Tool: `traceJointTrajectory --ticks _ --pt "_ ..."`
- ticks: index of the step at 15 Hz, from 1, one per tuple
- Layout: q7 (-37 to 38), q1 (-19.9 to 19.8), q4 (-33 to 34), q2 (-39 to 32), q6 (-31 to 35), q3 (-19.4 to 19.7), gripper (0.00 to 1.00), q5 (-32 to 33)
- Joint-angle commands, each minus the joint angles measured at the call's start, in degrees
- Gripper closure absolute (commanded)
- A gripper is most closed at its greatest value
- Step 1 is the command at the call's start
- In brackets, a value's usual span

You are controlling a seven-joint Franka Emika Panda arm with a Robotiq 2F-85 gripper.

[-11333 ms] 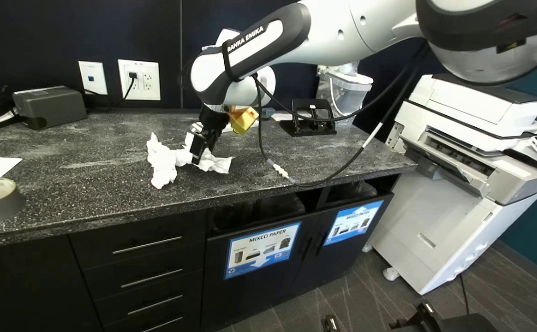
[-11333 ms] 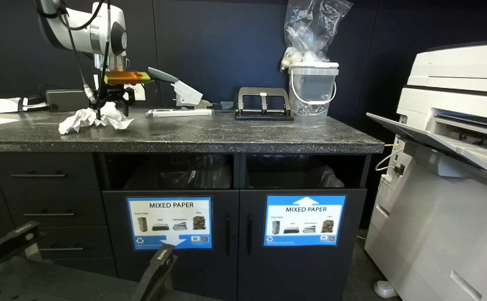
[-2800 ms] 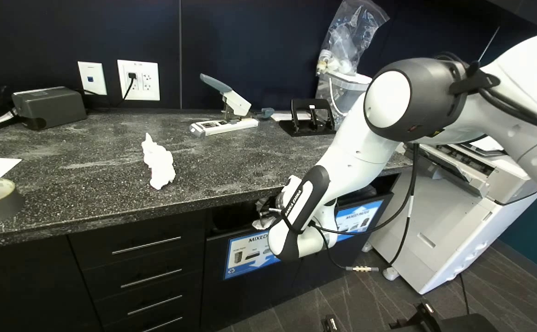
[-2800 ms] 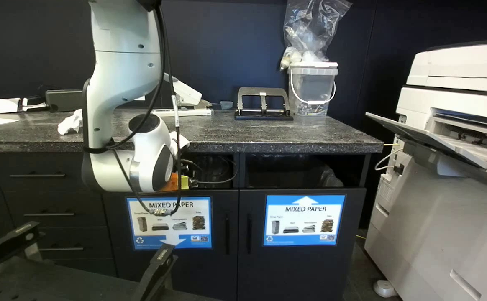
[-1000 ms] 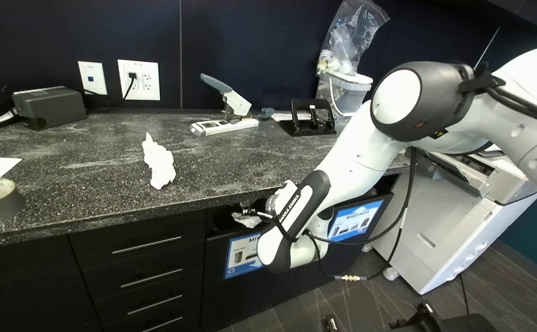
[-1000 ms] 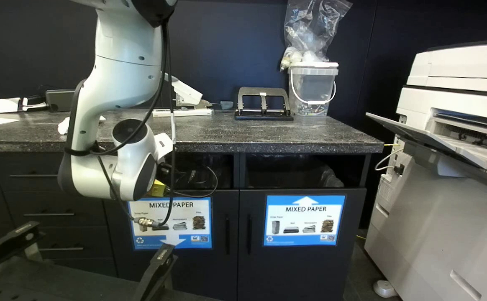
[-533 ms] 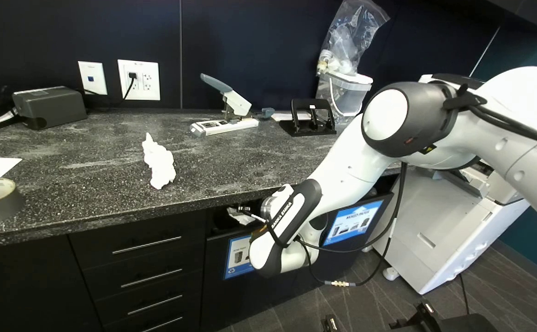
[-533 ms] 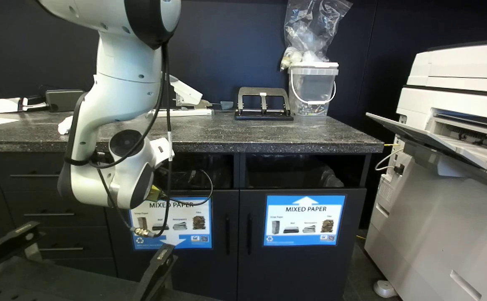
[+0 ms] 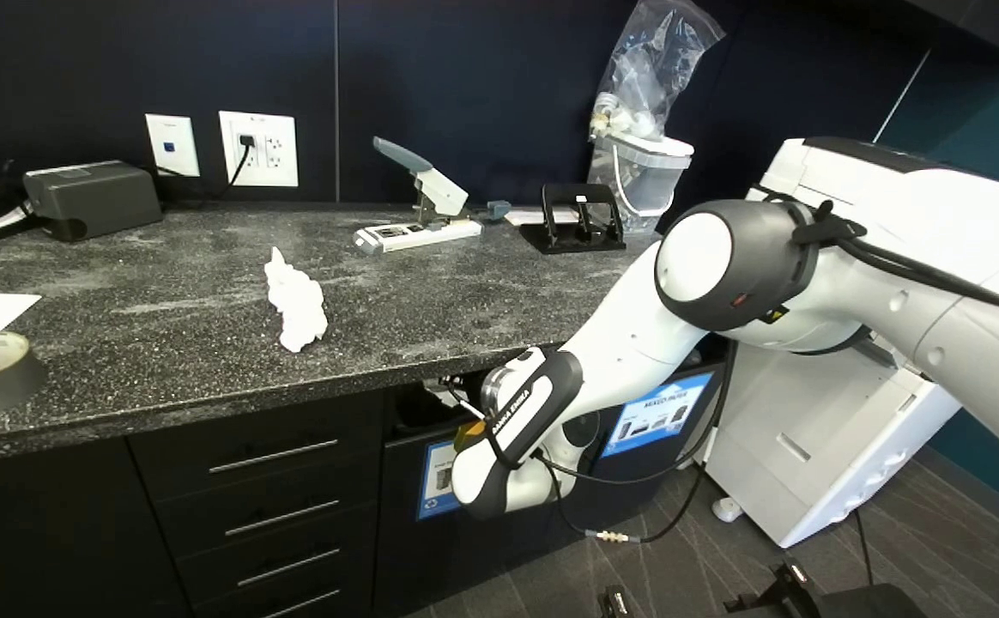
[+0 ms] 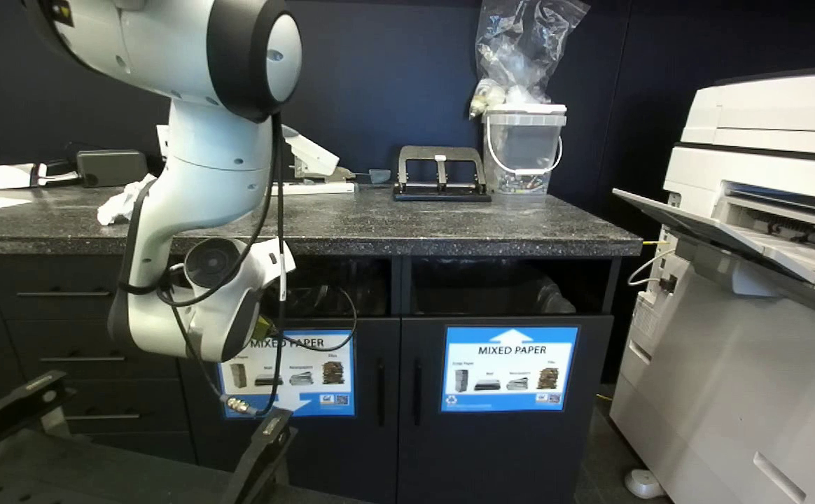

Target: Put the tissues into the rubbish bin.

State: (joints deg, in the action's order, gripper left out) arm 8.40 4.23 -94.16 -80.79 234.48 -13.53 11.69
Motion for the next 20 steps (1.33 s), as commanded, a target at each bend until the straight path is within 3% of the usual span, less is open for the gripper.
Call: traceJointTrajectory --ticks 1,6,8,11,15,20 --pt "1.00 1.11 8.93 -1.31 -1.45 -0.01 0.49 -0.48" --pt "0.38 1.77 8.80 -0.95 -1.28 0.57 0.10 -0.98" --pt "0.12 1.90 8.35 -0.73 -1.10 0.74 0.00 -1.20" --pt "-2.48 2.92 4.08 2.72 -5.05 2.41 0.00 -3.79" --pt "-7.99 5.54 -4.55 9.28 -7.80 4.99 0.00 -13.03" --pt "-11.70 10.88 -17.95 21.19 -22.32 8.27 0.00 -26.36"
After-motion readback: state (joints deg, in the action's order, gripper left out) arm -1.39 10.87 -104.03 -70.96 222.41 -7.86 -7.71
